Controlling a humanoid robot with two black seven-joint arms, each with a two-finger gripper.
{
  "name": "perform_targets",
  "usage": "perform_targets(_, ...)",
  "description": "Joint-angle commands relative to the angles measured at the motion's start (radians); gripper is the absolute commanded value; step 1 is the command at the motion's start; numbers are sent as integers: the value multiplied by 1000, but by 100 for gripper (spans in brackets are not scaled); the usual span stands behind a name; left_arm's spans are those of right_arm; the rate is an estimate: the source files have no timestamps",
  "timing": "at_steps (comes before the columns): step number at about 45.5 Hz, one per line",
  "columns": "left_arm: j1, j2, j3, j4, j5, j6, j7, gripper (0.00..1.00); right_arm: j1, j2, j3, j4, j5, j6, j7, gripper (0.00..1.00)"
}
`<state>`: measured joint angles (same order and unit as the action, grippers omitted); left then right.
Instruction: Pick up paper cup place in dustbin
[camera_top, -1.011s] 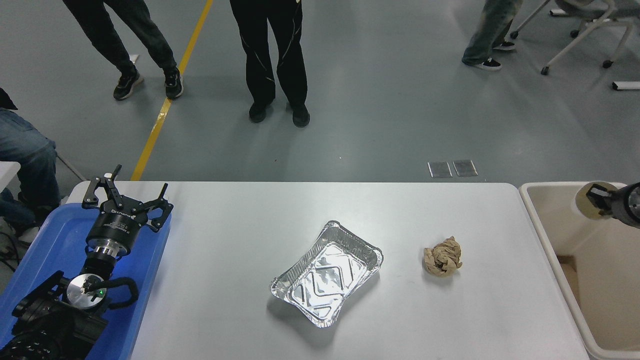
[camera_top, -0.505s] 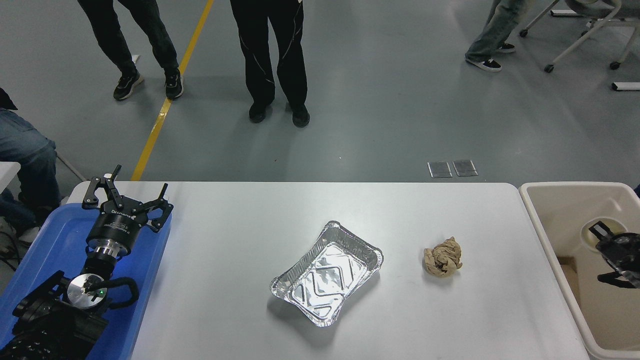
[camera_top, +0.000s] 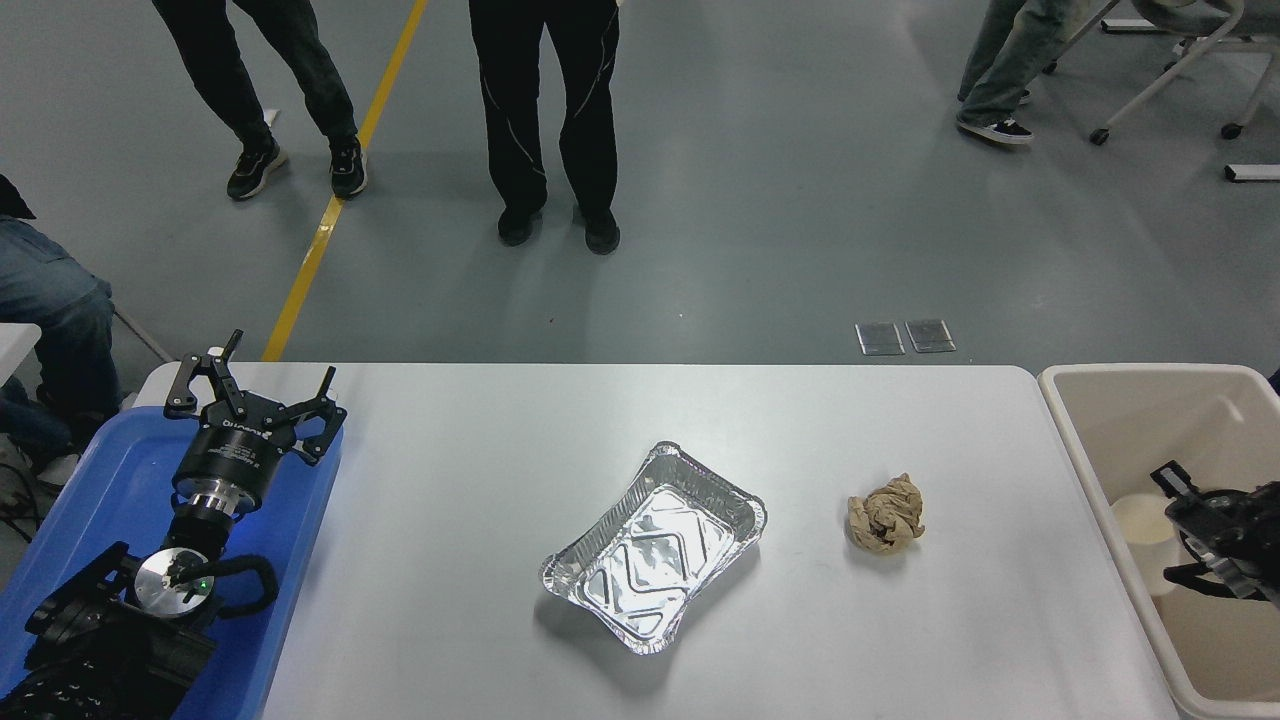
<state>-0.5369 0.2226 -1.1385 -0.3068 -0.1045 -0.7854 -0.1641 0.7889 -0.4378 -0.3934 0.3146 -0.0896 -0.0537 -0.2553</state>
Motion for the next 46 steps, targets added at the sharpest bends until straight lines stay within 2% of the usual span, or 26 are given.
perform_targets(1, 0, 0, 0, 0, 0, 0, 1, 99, 110, -104, -36, 196, 16, 81, -1, 100)
perform_targets(8, 0, 1, 0, 0, 0, 0, 1, 99, 272, -134, -200, 316, 14, 147, 1, 100)
perform_targets(22, -2, 0, 0, -2, 0, 0, 1, 99, 762, -159, -466, 770, 19, 239, -2, 100)
perform_targets(26, -2, 1, 2, 0, 0, 0, 1, 99, 894, -159, -476, 879, 24, 365, -2, 100)
perform_targets(27, -2, 1, 0, -2, 0, 0, 1, 99, 968, -157, -478, 930, 33, 468, -2, 100)
perform_targets(31, 0, 1, 0, -2, 0, 0, 3, 99, 1090, -156, -479, 1018, 48, 626, -4, 100)
perform_targets(39, 0, 1, 2, 0, 0, 0, 3, 99, 1372, -99, -562, 1182, 111, 782, -8, 100)
perform_targets(42, -2, 1, 0, 0, 0, 0, 3, 99, 1457, -88, -579, 1221, 137, 825, -39, 100)
perform_targets(46, 0, 1, 0, 0, 0, 0, 1, 99, 1529, -94, -582, 1248, 148, 839, -110, 100)
